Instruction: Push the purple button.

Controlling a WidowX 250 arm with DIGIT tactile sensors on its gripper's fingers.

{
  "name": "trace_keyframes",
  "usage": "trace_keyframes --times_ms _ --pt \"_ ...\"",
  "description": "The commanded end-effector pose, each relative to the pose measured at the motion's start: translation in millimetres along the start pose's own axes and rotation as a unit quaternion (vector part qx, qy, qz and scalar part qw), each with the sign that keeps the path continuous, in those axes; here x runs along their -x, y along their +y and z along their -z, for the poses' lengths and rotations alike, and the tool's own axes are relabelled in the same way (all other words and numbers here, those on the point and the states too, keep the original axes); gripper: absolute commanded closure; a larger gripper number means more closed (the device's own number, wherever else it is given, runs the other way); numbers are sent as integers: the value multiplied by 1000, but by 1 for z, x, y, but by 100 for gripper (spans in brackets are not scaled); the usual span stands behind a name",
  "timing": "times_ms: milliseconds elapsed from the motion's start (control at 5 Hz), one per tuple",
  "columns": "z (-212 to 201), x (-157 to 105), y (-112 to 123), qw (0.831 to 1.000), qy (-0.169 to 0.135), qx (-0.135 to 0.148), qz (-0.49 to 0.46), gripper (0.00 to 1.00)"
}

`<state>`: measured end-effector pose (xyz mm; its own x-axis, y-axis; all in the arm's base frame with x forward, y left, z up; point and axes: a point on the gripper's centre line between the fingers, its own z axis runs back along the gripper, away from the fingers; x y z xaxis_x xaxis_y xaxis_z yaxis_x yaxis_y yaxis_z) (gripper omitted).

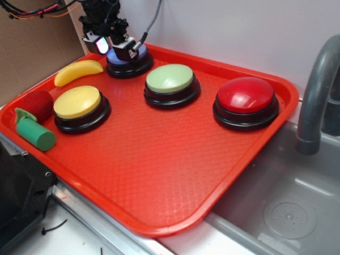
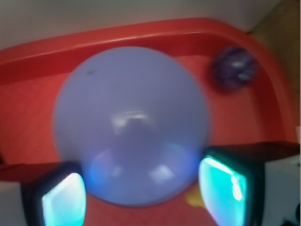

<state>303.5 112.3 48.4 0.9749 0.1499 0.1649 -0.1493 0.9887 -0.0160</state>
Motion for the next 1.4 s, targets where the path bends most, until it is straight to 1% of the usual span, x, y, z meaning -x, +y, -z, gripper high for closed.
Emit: trace_keyframes --times_ms 0,200,400,1200 --pt "1 -7 -6 1000 3 -8 14 0" --pt "-16 -2 -8 1000 -1 -16 13 0" --pt "-40 -1 -9 1000 -17 -15 4 0" --pt "-69 0 -12 999 -36 -17 6 0"
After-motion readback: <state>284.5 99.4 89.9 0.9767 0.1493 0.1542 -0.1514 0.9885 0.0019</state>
